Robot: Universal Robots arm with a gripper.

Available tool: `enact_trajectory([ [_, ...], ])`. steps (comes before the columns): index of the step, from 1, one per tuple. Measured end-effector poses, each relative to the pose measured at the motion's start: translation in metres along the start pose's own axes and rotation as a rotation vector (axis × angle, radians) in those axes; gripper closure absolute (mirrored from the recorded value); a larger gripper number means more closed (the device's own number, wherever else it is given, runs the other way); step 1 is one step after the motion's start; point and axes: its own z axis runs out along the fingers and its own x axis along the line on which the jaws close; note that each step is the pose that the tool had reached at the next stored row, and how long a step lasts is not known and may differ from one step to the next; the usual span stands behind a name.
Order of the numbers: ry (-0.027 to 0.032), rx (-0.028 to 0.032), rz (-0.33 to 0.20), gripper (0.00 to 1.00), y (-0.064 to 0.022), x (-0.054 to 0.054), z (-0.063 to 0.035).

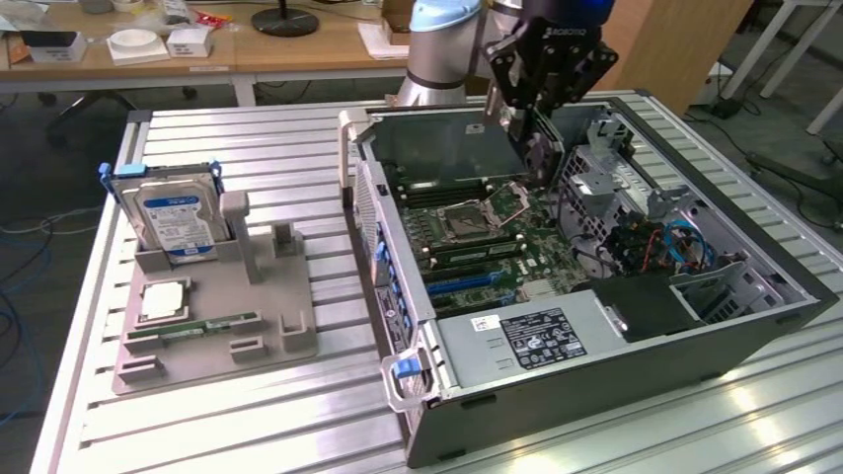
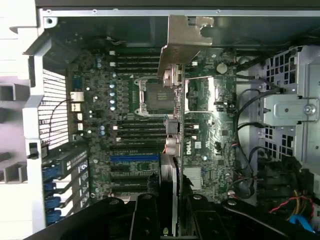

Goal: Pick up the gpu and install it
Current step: 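Pick up the gpu and move the gpu toward the slot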

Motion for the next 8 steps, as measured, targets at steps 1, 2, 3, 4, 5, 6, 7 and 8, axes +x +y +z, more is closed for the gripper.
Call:
enact_trajectory([
  [1, 0.0000, 0.0000, 0.000, 0.73, 0.0001, -0.003, 0.0003],
  [2, 0.0000, 0.0001, 0.000, 0.73, 0.0002, -0.006, 0.0005],
  [3, 0.0000, 0.0000, 0.000, 0.73, 0.0004, -0.009, 0.0008],
  [4, -0.0001, 0.0000, 0.000, 0.73, 0.0005, -0.012, 0.0010],
  [5, 0.0000, -0.0001, 0.000, 0.73, 0.0005, -0.014, 0.0012],
  [6, 0.0000, 0.0000, 0.000, 0.73, 0.0005, -0.015, 0.0013],
  [7, 0.0001, 0.0001, 0.000, 0.73, 0.0005, -0.015, 0.0012],
  [8, 0.0000, 0.0001, 0.000, 0.73, 0.0005, -0.015, 0.0012],
])
